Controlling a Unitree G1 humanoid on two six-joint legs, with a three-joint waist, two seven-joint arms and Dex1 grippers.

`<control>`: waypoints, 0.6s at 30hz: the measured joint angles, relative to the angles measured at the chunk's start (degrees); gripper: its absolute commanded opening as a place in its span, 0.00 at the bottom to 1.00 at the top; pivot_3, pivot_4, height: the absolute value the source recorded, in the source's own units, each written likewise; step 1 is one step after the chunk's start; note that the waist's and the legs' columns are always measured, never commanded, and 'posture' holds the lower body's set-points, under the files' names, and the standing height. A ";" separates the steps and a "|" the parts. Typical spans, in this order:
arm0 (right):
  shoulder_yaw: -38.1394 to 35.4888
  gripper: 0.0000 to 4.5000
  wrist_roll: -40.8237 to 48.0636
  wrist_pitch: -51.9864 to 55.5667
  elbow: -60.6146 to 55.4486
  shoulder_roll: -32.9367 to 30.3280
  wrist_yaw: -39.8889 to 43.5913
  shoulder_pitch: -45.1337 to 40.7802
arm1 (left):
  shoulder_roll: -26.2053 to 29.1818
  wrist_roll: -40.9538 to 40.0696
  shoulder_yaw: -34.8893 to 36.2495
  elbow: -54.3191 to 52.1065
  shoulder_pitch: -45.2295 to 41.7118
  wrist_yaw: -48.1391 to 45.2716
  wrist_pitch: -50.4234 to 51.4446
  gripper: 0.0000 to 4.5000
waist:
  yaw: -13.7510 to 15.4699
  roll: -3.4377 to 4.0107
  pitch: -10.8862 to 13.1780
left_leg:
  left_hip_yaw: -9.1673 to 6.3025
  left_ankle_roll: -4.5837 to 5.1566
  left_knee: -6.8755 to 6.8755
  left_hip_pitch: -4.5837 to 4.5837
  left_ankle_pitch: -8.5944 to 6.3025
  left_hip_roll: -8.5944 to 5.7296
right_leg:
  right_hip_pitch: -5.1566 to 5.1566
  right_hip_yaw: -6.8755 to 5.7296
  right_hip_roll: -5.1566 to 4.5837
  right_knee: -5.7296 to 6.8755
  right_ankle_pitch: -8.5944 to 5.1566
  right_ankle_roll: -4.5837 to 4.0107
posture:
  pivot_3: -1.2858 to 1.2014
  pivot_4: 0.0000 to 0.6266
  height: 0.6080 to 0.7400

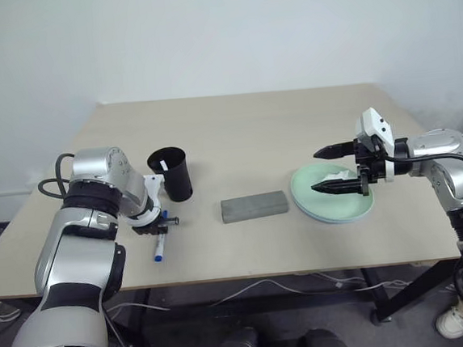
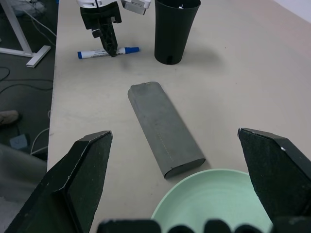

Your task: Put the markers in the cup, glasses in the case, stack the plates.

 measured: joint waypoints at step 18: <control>0.45 1.00 -0.06 -0.59 2.02 0.52 0.24 -1.71 | 12.25 -9.88 -5.09 -45.57 9.17 -37.16 -5.06 0.02 | 0.06 0.01 0.05 | 0.07 -0.04 -0.35 -0.01 0.03 0.00 | -0.10 0.04 0.01 -0.22 0.12 -0.38 | 0.52 0.00 0.76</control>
